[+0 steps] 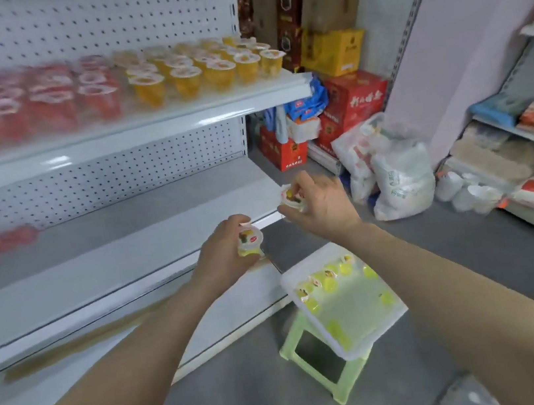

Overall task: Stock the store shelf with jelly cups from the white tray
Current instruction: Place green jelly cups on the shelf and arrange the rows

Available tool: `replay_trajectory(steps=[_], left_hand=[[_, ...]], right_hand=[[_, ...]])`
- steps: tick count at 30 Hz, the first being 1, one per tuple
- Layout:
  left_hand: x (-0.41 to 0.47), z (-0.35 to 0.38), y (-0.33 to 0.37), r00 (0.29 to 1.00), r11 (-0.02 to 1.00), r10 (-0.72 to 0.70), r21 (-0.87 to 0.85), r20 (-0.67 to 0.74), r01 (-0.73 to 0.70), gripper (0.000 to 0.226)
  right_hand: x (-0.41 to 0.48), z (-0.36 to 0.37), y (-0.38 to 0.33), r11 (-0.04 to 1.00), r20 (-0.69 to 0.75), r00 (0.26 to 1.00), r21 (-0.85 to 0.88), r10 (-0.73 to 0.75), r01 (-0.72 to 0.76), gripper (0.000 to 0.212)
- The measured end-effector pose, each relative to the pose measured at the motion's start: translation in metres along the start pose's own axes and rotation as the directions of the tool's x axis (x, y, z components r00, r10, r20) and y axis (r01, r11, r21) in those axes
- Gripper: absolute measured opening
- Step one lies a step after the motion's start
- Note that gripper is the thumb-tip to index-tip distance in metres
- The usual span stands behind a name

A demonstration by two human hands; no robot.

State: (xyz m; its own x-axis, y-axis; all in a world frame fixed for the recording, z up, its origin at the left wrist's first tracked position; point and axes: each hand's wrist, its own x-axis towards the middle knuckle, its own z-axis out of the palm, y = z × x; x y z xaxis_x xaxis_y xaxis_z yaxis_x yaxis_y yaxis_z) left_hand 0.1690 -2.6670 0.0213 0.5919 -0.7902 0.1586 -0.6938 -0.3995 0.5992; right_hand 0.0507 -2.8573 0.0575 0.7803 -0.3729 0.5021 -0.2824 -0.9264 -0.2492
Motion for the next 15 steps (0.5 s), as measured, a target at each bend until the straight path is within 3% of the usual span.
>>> replay_trajectory(steps=[6, 15], left_hand=[[-0.065, -0.096, -0.056, 0.99, 0.996, -0.057, 0.067, -0.128, 0.066, 0.066], [-0.177, -0.227, -0.14, 0.942, 0.981, -0.144, 0.083, -0.304, 0.177, 0.069]], right_hand=[[0.037, 0.012, -0.116, 0.979, -0.044, 0.979, 0.036, -0.197, 0.199, 0.042], [0.069, 0.036, -0.308, 0.924, -0.078, 0.928, 0.101, -0.363, 0.37, 0.045]])
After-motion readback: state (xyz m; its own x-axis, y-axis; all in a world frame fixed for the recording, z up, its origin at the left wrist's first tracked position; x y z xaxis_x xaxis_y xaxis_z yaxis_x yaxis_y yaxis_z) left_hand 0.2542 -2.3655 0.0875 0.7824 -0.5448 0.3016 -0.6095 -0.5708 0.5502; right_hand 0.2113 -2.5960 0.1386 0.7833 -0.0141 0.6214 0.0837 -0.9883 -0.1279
